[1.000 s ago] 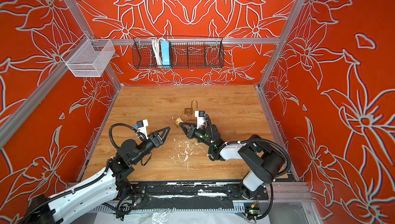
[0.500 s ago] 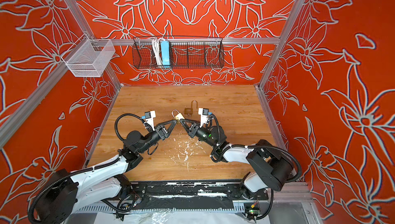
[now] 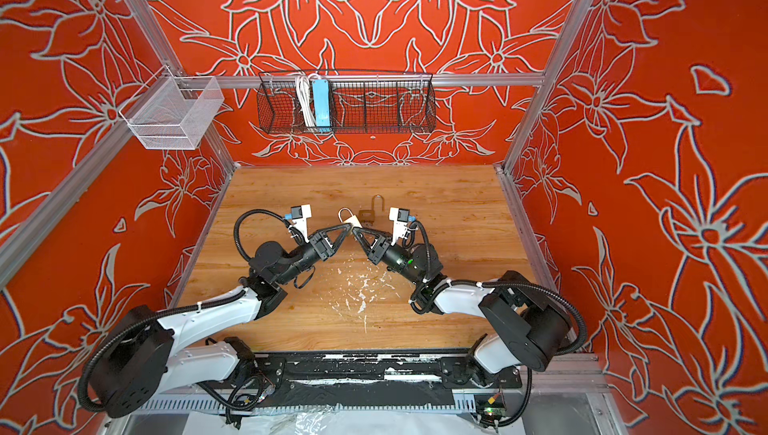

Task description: Unlock with the key

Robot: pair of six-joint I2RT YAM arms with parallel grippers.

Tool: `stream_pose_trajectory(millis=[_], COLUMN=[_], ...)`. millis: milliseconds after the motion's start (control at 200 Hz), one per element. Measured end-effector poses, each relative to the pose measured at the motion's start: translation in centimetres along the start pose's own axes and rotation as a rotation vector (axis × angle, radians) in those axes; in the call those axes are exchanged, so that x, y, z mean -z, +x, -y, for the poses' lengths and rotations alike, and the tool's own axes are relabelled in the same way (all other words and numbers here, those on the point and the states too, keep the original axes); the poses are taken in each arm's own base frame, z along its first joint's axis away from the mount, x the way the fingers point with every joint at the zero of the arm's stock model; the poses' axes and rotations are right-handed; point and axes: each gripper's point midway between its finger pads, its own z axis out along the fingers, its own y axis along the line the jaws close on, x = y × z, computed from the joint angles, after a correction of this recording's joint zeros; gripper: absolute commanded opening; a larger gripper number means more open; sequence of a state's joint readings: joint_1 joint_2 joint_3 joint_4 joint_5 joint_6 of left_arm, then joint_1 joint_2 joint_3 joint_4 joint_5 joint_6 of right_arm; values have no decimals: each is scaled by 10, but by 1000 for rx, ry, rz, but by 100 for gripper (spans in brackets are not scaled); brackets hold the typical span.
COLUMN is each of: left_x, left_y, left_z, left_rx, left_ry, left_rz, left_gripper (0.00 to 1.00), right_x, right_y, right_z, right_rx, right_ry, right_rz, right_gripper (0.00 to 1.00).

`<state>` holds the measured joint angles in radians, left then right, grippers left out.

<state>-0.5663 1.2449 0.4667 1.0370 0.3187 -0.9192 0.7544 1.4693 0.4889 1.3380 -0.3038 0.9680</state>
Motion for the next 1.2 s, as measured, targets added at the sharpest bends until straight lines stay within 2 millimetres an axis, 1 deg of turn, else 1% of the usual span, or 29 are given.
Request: stream_pose_trajectory(millis=[85, 135, 240, 345, 475, 545, 646, 661, 691, 711, 791, 861, 916, 971, 1011, 1071, 1131, 1201], left_x=[-5, -7, -11, -14, -14, -15, -16, -16, -16, -16, -13, -8, -4, 2, 6, 10, 13, 15], left_y=[1, 1, -1, -4, -8, -9, -5, -4, -1, 0, 6, 9, 11, 3, -3, -8, -7, -1], left_z=[0, 0, 2, 10, 23, 26, 25, 25, 25, 25, 27, 35, 40, 36, 33, 26, 21, 15], left_rx=[6, 13, 30, 43, 44, 47, 59, 61, 66, 69, 75, 69, 60, 47, 38, 24, 17, 6], left_ry=[14, 27, 60, 98, 154, 163, 155, 153, 145, 139, 123, 121, 108, 69, 39, -5, -40, -69], left_rz=[-10, -12, -19, -26, -26, -30, -52, -57, -69, -78, -105, -126, -139, -112, -91, -73, -78, -102], left_gripper=[44, 40, 28, 15, 5, 0, 0, 0, 0, 0, 0, 0, 0, 0, 0, 0, 0, 0], right_x=[0, 0, 0, 3, 5, 7, 12, 13, 15, 16, 21, 26, 31, 37, 42, 49, 55, 60], right_y=[4, 5, 4, 1, -6, -7, -6, -5, -4, -3, 0, 2, 3, -4, -9, -14, -14, -13], right_z=[-2, -2, -4, -9, -19, -22, -21, -20, -20, -20, -22, -30, -35, -34, -32, -31, -30, -28], right_rx=[-3, -4, -4, -4, -3, 0, 2, 2, 2, 4, 14, 38, 91, 136, 184, 231, 271, 304], right_ry=[-7, -8, -9, -22, -47, -49, -32, -28, -17, -11, 9, 15, 24, 58, 85, 120, 145, 172], right_rz=[-17, -24, -22, -10, 8, 10, 12, 11, 6, 3, -22, -49, -67, -54, -45, -40, -56, -67], right_gripper=[0, 0, 0, 0, 0, 0, 0, 3, 12, 14, 16, 26, 34, 41, 44, 45, 47, 52])
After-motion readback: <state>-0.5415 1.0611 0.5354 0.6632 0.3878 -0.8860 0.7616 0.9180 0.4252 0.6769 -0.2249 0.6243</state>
